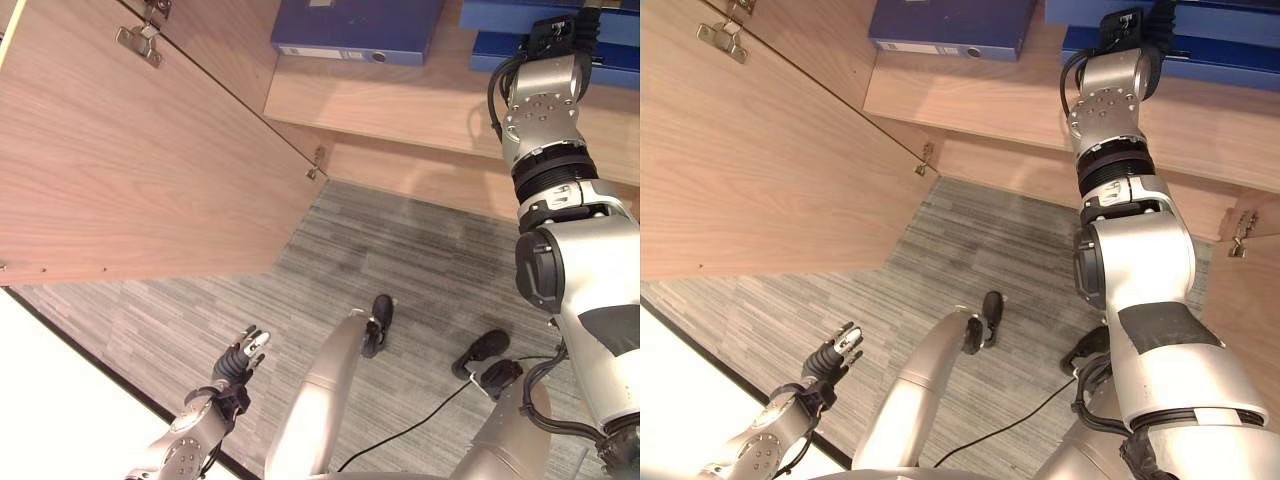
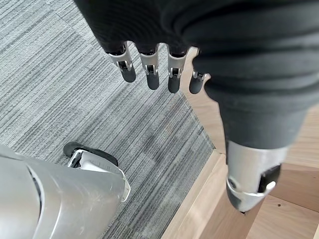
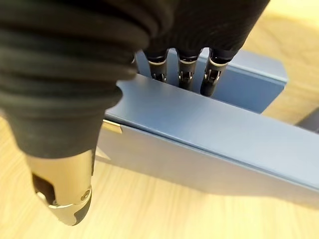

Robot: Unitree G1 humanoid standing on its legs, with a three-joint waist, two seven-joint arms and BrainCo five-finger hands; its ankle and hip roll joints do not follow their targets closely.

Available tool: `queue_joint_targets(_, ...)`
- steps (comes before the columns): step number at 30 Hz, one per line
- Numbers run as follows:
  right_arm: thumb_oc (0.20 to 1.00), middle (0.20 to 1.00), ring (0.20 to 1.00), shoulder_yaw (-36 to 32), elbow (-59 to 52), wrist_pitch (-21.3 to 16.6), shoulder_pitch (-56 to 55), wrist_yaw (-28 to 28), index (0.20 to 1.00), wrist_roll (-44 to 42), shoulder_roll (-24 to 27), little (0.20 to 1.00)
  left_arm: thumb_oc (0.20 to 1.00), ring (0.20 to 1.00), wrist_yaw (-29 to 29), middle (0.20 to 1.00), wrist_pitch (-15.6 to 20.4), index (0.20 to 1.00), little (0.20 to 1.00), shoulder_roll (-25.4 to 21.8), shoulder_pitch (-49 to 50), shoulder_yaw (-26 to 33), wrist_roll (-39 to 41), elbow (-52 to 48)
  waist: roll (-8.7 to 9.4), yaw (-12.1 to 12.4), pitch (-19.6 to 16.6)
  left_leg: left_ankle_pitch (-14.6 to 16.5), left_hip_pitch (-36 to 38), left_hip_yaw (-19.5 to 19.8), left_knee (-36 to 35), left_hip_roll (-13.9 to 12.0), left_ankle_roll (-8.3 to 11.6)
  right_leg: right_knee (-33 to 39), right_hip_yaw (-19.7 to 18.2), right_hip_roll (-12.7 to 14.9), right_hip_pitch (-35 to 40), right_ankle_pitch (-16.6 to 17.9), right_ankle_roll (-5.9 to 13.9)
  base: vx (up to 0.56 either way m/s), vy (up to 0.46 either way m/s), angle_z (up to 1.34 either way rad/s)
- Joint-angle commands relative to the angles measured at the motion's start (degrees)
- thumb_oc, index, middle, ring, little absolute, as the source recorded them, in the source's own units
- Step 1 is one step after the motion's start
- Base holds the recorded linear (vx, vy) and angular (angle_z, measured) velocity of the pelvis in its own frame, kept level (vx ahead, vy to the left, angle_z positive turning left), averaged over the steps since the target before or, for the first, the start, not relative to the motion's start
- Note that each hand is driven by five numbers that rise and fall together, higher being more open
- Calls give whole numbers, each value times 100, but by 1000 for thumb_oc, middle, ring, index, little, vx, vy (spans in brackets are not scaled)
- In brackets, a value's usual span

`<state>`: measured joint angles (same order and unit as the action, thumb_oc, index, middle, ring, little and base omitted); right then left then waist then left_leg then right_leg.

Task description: Put the empty folder in the office cabinet

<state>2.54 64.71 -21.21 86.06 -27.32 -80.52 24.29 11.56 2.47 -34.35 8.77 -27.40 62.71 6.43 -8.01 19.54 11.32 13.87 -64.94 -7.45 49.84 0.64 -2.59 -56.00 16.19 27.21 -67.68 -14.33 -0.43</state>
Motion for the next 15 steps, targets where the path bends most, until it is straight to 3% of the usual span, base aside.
queue_joint_targets(1, 1000, 1000, 1000, 292, -893, -293, 306, 300, 1000, -110, -7, 1000, 1000, 1000, -40, 1000, 61, 1000, 1000, -551, 207, 114, 90, -98, 53, 106, -96, 79, -127, 168, -540, 49, 48, 192, -454, 55, 442, -648, 460, 0, 0, 0)
queue_joint_targets(4, 1000, 1000, 1000, 263, -898, -305, 263, 302, 1000, -114, -19, 1000, 1000, 1000, -55, 1000, 50, 1000, 1000, -545, 205, 114, 75, -81, 52, 104, -108, 89, -126, 161, -516, 51, 44, 180, -473, 51, 436, -651, 461, 0, 0, 0)
queue_joint_targets(6, 1000, 1000, 1000, 342, -598, -60, 209, 333, 1000, -39, 90, 1000, 1000, 1000, -91, 1000, 22, 1000, 1000, -529, 207, 147, 90, -7, 54, 86, -120, 85, -119, 148, -519, 40, 38, 153, -495, 64, 403, -648, 455, 0, 0, 0)
queue_joint_targets(15, 1000, 1000, 1000, 1542, 1128, 1993, 267, 829, 1000, 1486, 623, 1000, 1000, 1000, -217, 1000, -45, 1000, 1000, -722, 310, 254, 65, -81, 199, -24, -100, 48, -172, 130, -548, 13, 36, 167, -490, 27, 308, -585, 379, 0, 0, 0)
